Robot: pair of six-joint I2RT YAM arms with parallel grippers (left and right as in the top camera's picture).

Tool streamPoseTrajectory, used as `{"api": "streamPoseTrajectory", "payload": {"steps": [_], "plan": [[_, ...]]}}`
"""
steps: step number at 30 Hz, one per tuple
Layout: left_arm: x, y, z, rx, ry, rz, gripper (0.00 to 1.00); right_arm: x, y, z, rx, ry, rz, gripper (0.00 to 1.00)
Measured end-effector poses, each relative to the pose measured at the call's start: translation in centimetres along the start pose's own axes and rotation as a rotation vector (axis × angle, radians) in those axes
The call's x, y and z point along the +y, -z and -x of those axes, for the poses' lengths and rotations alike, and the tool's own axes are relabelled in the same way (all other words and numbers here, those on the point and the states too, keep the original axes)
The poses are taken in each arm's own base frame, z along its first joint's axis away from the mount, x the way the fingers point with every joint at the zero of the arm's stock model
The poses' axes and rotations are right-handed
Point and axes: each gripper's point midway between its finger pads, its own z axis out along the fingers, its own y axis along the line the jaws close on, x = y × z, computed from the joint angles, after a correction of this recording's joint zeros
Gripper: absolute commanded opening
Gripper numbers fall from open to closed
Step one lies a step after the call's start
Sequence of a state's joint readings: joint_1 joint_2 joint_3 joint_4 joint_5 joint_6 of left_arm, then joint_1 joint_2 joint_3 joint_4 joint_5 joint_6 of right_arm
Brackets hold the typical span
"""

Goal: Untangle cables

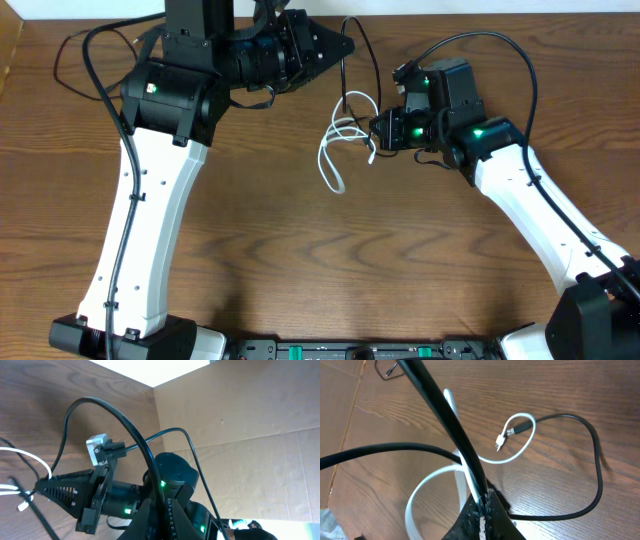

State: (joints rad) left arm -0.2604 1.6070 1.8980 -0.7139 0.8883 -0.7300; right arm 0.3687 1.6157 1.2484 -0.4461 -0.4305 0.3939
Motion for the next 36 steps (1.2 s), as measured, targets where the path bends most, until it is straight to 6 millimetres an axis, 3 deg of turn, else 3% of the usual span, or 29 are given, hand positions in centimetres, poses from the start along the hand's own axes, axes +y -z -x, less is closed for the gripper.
{"api": "streamPoseTrajectory", "payload": {"steps": [5, 10, 15, 18, 26, 32, 36], "plan": [[2.3, 0.0, 0.1, -0.034, 0.053, 0.112, 0.08, -0.1, 0.0, -0.1, 0.004, -0.019, -0.003, 0.01], [7.9, 1.6, 1.1, -0.168, 0.123, 0.406, 0.08, -0.5, 0.2, -1.0, 0.044, -0.093, -0.003, 0.02], [13.9, 6.2, 2.8, -0.371, 0.133, 0.794, 0.08, -1.1, 0.6, -2.6, 0.118, -0.160, 0.002, 0.01], [16.1, 8.7, 3.0, -0.439, 0.127, 0.965, 0.08, -1.4, 0.9, -2.8, 0.131, -0.183, 0.004, 0.01], [17.6, 12.4, 3.9, -0.562, 0.091, 1.165, 0.08, -2.9, 3.4, -1.4, 0.090, -0.251, 0.025, 0.02], [17.7, 13.1, 4.1, -0.588, 0.082, 1.200, 0.08, -5.7, 7.2, -1.8, 0.044, -0.328, -0.145, 0.01], [17.7, 13.1, 4.1, -0.588, 0.083, 1.200, 0.08, -7.6, 8.4, -2.2, 0.029, -0.363, -0.242, 0.01]]}}
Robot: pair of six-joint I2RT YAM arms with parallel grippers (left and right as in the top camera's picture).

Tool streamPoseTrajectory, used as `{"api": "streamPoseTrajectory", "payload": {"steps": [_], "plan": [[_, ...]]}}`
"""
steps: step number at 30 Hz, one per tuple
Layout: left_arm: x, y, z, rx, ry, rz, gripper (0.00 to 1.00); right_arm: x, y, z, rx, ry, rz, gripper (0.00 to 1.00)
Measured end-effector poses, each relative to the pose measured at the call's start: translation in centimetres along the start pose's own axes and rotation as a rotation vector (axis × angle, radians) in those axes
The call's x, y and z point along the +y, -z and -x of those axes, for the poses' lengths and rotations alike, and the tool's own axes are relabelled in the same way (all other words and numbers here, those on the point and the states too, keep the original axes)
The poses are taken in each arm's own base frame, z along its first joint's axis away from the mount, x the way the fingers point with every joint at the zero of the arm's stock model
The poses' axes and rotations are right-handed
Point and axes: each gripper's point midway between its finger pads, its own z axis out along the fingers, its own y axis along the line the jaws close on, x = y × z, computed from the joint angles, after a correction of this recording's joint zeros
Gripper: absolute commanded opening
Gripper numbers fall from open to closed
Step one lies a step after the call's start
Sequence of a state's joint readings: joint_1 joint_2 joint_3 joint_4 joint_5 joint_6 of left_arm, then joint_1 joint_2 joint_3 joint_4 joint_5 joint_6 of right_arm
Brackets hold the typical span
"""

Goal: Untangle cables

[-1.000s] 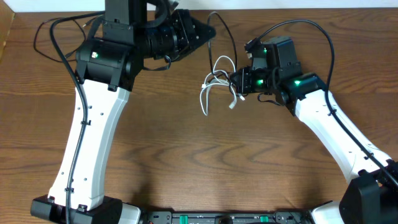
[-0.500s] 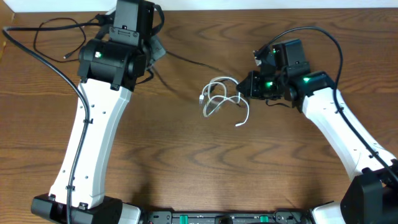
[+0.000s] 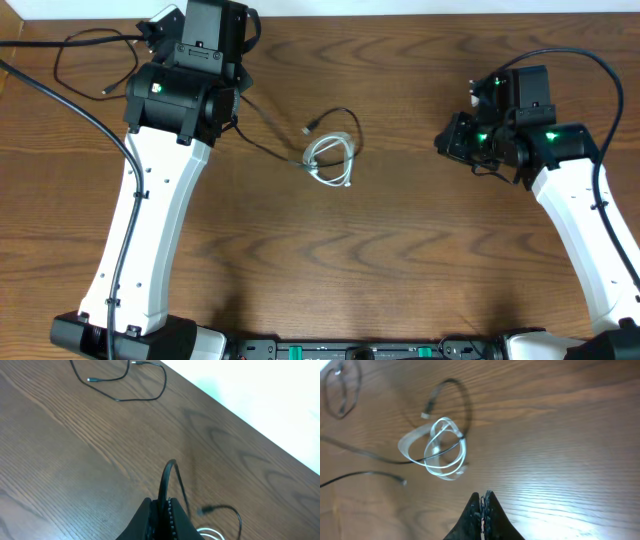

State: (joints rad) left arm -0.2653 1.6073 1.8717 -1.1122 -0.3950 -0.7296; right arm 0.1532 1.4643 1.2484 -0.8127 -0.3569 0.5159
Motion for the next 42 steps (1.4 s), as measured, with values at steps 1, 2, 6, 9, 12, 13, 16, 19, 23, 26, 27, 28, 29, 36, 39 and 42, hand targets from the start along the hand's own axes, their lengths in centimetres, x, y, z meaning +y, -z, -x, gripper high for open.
{"api": "streamPoseTrajectory", "payload": {"steps": [1, 2, 6, 9, 12, 13, 16, 19, 23, 26, 27, 28, 29, 36, 39, 42], "plan": [[-0.1, 0.0, -0.1, 0.003, 0.000, -0.003, 0.08, -0.3, 0.0, -0.1, 0.001, -0.003, -0.015, 0.01], [-0.2, 0.0, -0.1, 0.008, 0.000, -0.009, 0.08, -0.4, 0.0, -0.1, 0.001, -0.004, -0.023, 0.01], [-0.7, 0.0, -0.7, 0.039, 0.000, -0.039, 0.08, -0.7, 0.0, 0.0, -0.006, -0.003, -0.039, 0.01], [-1.0, 0.1, -1.1, 0.061, -0.004, -0.061, 0.08, -0.7, -0.1, 0.0, -0.007, -0.001, -0.043, 0.11], [-1.7, 0.2, -1.6, 0.094, -0.007, -0.097, 0.08, -0.6, -0.1, -0.1, -0.007, 0.002, -0.042, 0.31], [-2.1, 0.2, -1.8, 0.106, -0.011, -0.118, 0.08, -0.4, -0.1, -0.1, -0.008, 0.005, -0.042, 0.38], [-5.2, 0.9, -2.3, 0.157, -0.066, -0.290, 0.08, 0.7, -0.4, -0.4, -0.003, 0.033, -0.015, 0.50], [-9.0, 2.7, -3.4, 0.223, -0.160, -0.522, 0.08, 2.2, -0.7, -0.7, -0.003, 0.073, 0.026, 0.66], [-13.1, 6.6, -4.9, 0.307, -0.262, -0.841, 0.08, 4.4, -1.1, -1.3, -0.001, 0.133, 0.076, 0.77], [-15.2, 9.9, -5.4, 0.348, -0.312, -1.062, 0.07, 5.6, -1.2, -1.7, -0.002, 0.165, 0.105, 0.80], [-15.7, 10.9, -5.6, 0.361, -0.324, -1.124, 0.08, 6.0, -1.3, -1.8, -0.004, 0.173, 0.115, 0.80], [-16.1, 12.1, -5.6, 0.372, -0.336, -1.192, 0.08, 6.2, -1.3, -1.6, -0.010, 0.178, 0.122, 0.81], [-16.5, 13.2, -5.6, 0.379, -0.346, -1.257, 0.07, 6.4, -1.3, -1.6, -0.014, 0.182, 0.126, 0.82], [-16.4, 21.2, -3.6, 0.336, -0.361, -1.536, 0.08, 8.1, -1.1, -0.3, -0.080, 0.219, 0.180, 0.93], [-15.2, 25.1, -2.6, 0.276, -0.367, -1.612, 0.08, 8.9, -0.9, 0.5, -0.118, 0.234, 0.211, 0.96], [-13.8, 28.6, -1.9, 0.214, -0.382, -1.674, 0.08, 10.1, -0.6, 0.9, -0.139, 0.254, 0.256, 0.97]]}}
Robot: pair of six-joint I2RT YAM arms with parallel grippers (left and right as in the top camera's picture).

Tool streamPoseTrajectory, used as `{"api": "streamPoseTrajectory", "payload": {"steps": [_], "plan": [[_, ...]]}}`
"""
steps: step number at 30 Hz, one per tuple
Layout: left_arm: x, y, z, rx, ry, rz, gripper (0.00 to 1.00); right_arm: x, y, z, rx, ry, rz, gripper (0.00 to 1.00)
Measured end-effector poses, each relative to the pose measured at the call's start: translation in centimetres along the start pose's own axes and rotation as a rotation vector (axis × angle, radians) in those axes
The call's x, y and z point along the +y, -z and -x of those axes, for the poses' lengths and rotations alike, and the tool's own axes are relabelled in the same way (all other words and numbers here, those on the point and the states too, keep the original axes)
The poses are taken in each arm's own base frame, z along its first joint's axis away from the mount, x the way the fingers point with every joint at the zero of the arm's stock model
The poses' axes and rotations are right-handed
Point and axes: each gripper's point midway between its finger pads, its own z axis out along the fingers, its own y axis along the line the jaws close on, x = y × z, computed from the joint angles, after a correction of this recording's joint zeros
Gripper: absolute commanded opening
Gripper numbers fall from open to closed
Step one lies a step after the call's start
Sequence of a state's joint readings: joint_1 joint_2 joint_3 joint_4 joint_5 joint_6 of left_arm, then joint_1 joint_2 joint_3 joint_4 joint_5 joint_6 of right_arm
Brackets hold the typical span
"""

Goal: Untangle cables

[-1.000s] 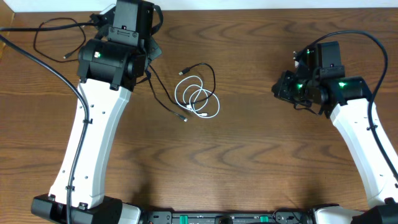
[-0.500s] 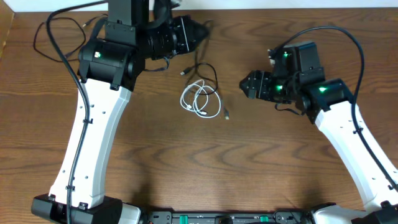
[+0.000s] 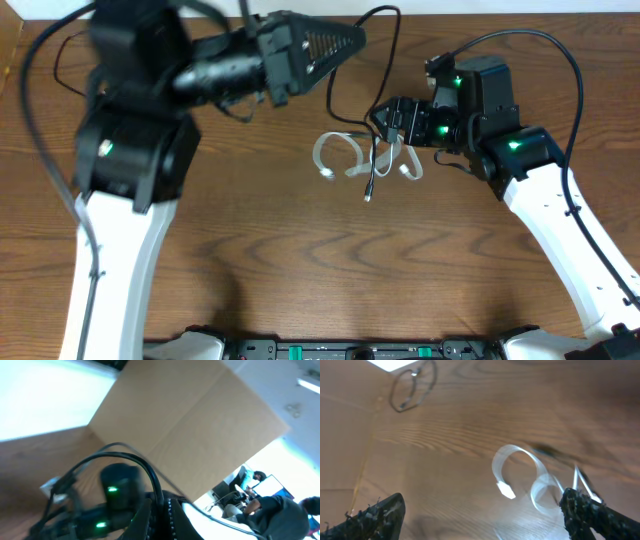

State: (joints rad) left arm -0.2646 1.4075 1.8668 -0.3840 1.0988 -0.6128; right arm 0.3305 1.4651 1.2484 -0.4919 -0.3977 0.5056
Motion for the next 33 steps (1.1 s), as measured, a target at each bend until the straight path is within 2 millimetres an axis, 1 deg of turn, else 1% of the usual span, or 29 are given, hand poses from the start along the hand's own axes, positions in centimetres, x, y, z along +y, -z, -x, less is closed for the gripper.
{"api": "streamPoseTrajectory", "payload": {"steps": [3, 4, 5, 9, 11, 13, 16, 19, 23, 27, 28, 30, 33], "plan": [[-2.5, 1.0, 0.2, -0.025, -0.042, -0.025, 0.08, 2.0, -0.2, 0.5, -0.020, 0.037, 0.072, 0.97], [-2.9, 1.2, 0.2, -0.030, -0.049, -0.028, 0.08, 2.8, -0.2, 0.4, -0.021, 0.052, 0.100, 0.97], [-3.3, 1.4, 0.2, -0.034, -0.053, -0.029, 0.08, 3.1, -0.3, 0.3, -0.019, 0.055, 0.108, 0.97], [-3.4, 1.5, 0.3, -0.040, -0.045, -0.025, 0.08, 4.9, -0.6, -0.6, 0.003, 0.091, 0.157, 0.99], [-3.3, 1.5, 0.3, -0.041, -0.039, -0.022, 0.08, 5.5, -0.7, -1.1, 0.013, 0.112, 0.169, 0.99], [-3.2, 1.4, 0.3, -0.041, -0.034, -0.021, 0.08, 5.7, -0.8, -1.3, 0.018, 0.122, 0.168, 0.99], [-2.9, 1.4, 0.4, -0.047, -0.026, -0.007, 0.08, 4.7, -0.9, -1.5, 0.025, 0.116, 0.125, 0.99], [-1.3, 1.5, 0.4, -0.068, 0.028, 0.068, 0.07, 3.1, -0.7, -1.5, 0.032, 0.093, 0.076, 0.99], [2.7, 2.1, 0.4, -0.128, 0.125, 0.261, 0.08, 1.0, -0.3, -1.3, 0.042, 0.052, 0.019, 0.99], [7.5, 3.9, 0.0, -0.197, 0.213, 0.510, 0.08, -0.7, 0.0, -1.5, 0.061, 0.015, -0.026, 0.99], [9.2, 4.9, -0.3, -0.224, 0.238, 0.615, 0.08, -1.2, 0.2, -1.6, 0.065, 0.004, -0.038, 0.99], [10.8, 6.0, -0.7, -0.239, 0.263, 0.713, 0.08, -1.4, 0.2, -2.0, 0.083, -0.005, -0.050, 0.99], [12.6, 7.0, -1.6, -0.238, 0.295, 0.815, 0.08, -1.8, 0.3, -2.8, 0.112, -0.019, -0.067, 0.99]]}}
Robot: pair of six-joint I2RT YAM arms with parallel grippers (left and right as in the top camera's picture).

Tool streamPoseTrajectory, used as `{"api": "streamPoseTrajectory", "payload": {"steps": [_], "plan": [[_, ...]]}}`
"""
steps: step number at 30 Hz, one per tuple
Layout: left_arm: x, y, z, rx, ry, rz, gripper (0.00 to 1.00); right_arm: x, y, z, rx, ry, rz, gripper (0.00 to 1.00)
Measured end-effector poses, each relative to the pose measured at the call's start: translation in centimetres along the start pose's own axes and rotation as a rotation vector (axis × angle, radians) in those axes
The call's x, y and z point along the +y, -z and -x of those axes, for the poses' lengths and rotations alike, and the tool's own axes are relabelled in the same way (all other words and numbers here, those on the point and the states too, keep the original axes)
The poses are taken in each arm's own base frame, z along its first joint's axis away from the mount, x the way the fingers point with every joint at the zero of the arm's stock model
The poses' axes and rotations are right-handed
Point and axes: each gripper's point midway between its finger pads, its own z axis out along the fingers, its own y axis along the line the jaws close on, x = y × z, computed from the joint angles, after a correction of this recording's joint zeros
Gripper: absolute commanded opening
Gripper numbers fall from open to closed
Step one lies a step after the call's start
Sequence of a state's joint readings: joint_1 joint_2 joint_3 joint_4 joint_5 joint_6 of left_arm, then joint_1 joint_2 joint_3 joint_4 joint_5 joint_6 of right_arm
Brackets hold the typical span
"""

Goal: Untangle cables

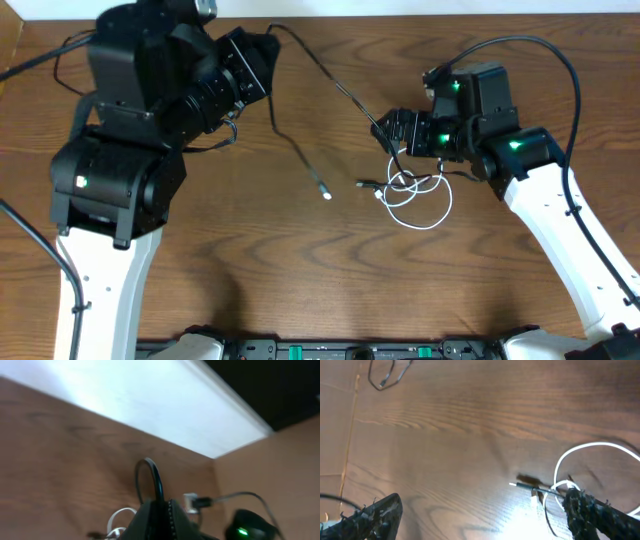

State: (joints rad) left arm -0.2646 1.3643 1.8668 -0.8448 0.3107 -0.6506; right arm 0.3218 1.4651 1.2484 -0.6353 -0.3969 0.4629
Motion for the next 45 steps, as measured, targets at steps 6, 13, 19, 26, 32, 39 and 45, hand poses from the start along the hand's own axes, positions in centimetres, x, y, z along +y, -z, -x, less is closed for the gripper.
{"api": "streamPoseTrajectory", "payload": {"steps": [6, 13, 19, 26, 32, 39, 45], "plan": [[2.9, -1.3, -1.2, 0.050, 0.027, 0.127, 0.08, -0.8, 0.1, -1.7, 0.068, -0.031, -0.035, 0.99], [4.3, -1.9, -2.1, 0.091, 0.040, 0.184, 0.08, -0.5, -0.1, -2.4, 0.091, -0.027, -0.036, 0.99], [5.2, -1.7, -2.2, 0.088, 0.039, 0.227, 0.08, 1.1, -0.5, -2.2, 0.071, 0.017, 0.001, 0.99], [7.2, -1.1, -2.7, 0.090, 0.035, 0.334, 0.08, 2.1, -0.9, -3.5, 0.109, 0.040, 0.011, 0.99], [7.6, -1.0, -2.4, 0.076, 0.023, 0.355, 0.08, 2.4, -0.9, -5.0, 0.158, 0.044, 0.003, 0.99], [6.9, -1.3, -1.2, 0.024, 0.040, 0.327, 0.08, 3.5, -1.0, -4.6, 0.142, 0.114, 0.063, 0.99], [6.5, -1.4, -0.7, -0.002, 0.071, 0.310, 0.08, 4.6, -1.0, -4.6, 0.142, 0.187, 0.119, 0.99]]}}
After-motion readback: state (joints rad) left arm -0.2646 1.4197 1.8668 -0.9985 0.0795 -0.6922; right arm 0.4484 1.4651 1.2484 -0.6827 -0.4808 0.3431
